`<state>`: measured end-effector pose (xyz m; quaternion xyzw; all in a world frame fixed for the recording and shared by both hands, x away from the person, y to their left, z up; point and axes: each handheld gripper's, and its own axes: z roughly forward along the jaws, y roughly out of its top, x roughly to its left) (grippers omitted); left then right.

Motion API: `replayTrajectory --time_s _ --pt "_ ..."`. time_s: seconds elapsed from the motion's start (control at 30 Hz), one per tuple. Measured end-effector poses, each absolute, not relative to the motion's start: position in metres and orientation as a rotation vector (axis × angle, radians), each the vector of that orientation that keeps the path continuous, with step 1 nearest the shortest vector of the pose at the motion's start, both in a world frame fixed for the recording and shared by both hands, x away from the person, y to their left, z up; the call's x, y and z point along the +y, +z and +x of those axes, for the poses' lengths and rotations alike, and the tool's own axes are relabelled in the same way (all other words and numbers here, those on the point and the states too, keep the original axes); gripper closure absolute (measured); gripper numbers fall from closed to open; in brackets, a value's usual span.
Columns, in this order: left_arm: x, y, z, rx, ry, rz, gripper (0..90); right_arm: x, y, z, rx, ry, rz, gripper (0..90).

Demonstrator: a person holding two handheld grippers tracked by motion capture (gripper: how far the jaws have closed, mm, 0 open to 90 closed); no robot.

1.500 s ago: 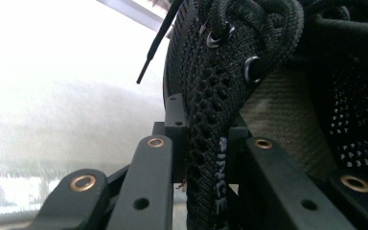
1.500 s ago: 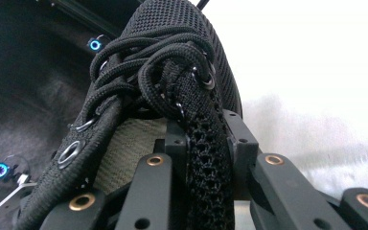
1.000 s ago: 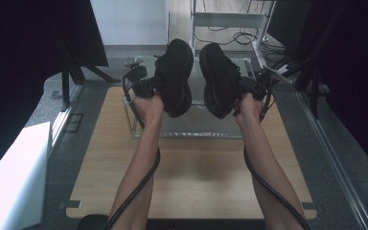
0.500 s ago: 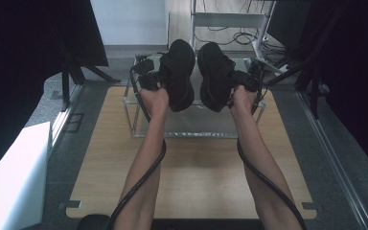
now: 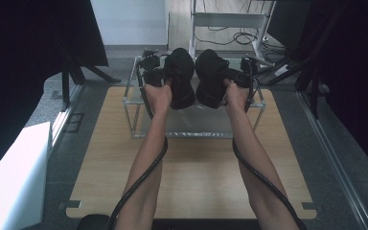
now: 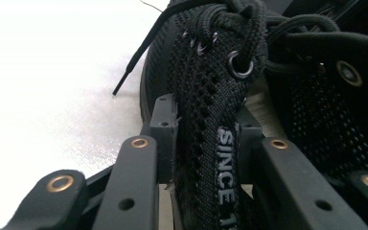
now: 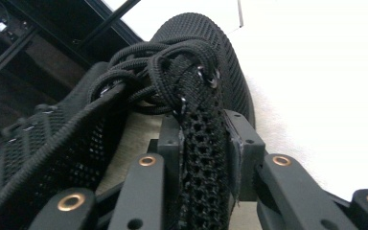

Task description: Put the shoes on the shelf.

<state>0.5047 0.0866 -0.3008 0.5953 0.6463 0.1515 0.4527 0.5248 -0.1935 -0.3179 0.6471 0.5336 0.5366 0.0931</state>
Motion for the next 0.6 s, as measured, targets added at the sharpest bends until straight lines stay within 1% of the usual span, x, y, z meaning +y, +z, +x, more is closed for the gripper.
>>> replayTrajectory --time_s 0.07,0.2,0.33,0.43,0.47,0.53,0.6 --pt "0.085 -0.301 0.506 1.59 0.383 1.481 68.6 -0.191 -0.316 0.525 1.615 1.555 1.889 68.6" --pt "0.081 -0.302 0.509 1.577 0.391 1.52 62.0 -0.188 -0.317 0.527 1.666 1.551 1.844 62.9" --pt "0.076 -0.302 0.509 1.547 0.404 1.546 53.5 -0.183 -0.317 0.528 1.748 1.565 1.788 52.6" --pt "0.08 -0.3 0.507 1.514 0.367 1.542 45.1 -0.185 -0.316 0.527 1.766 1.594 1.759 46.2" --pt "0.082 -0.3 0.506 1.499 0.353 1.535 43.5 -0.188 -0.316 0.527 1.778 1.623 1.738 45.4" --pt "0.085 -0.298 0.503 1.475 0.341 1.533 41.7 -0.194 -0.316 0.525 1.775 1.709 1.714 43.1" --pt "0.087 -0.294 0.499 1.445 0.345 1.531 42.2 -0.201 -0.313 0.522 1.765 1.754 1.697 39.8"
